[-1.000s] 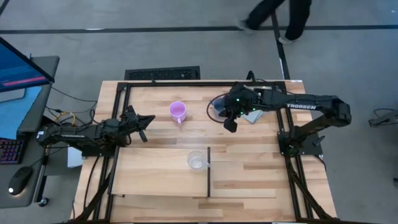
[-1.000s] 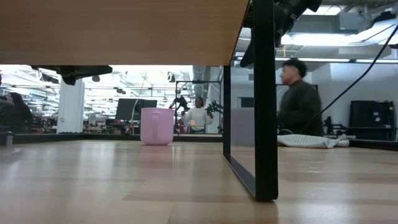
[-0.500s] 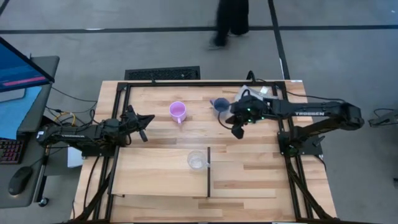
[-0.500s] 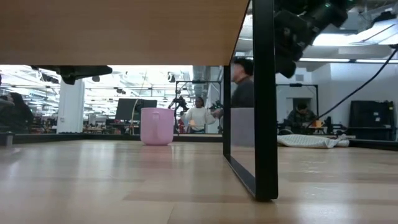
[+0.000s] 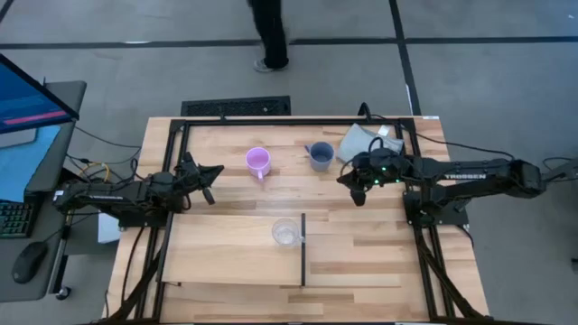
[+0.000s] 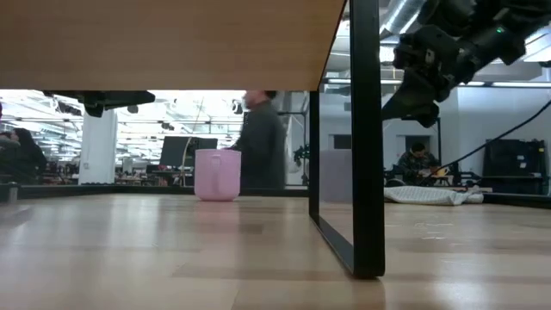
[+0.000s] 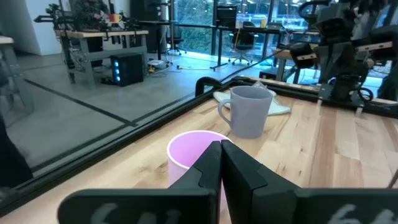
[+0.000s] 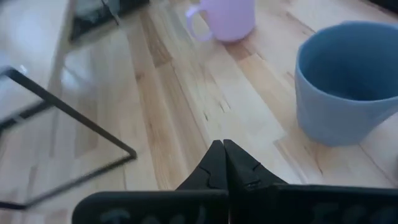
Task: Stack small to large cups/mugs on shelf
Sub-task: Put the pink mug on the shelf
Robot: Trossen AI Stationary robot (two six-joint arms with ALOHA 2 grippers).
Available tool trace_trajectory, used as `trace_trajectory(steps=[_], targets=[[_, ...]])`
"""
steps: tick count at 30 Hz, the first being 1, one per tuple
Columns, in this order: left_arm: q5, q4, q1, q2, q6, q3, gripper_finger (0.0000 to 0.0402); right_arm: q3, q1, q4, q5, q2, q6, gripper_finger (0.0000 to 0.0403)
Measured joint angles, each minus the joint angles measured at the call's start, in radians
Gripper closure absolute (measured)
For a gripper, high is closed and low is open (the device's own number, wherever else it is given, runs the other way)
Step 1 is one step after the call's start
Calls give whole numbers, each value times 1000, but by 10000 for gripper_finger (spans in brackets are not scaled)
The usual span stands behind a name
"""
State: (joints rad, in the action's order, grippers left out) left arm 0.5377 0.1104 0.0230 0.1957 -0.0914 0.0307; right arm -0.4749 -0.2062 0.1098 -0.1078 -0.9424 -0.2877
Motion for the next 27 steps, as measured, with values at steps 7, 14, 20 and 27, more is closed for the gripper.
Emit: trace_trajectory(steps=[7,14,20,27], targets=[[13,0,0,0,-1,0,401,107,-2,-83,3,93,-58,401],[15,1,0,0,-7,0,401,193,-19,-149,7,165,-94,401],[24,1,0,0,-8,0,401,256,-26,-179,7,217,-124,401],[35,-15,0,0,-8,0,401,334,-26,-270,26,266,-159,401]])
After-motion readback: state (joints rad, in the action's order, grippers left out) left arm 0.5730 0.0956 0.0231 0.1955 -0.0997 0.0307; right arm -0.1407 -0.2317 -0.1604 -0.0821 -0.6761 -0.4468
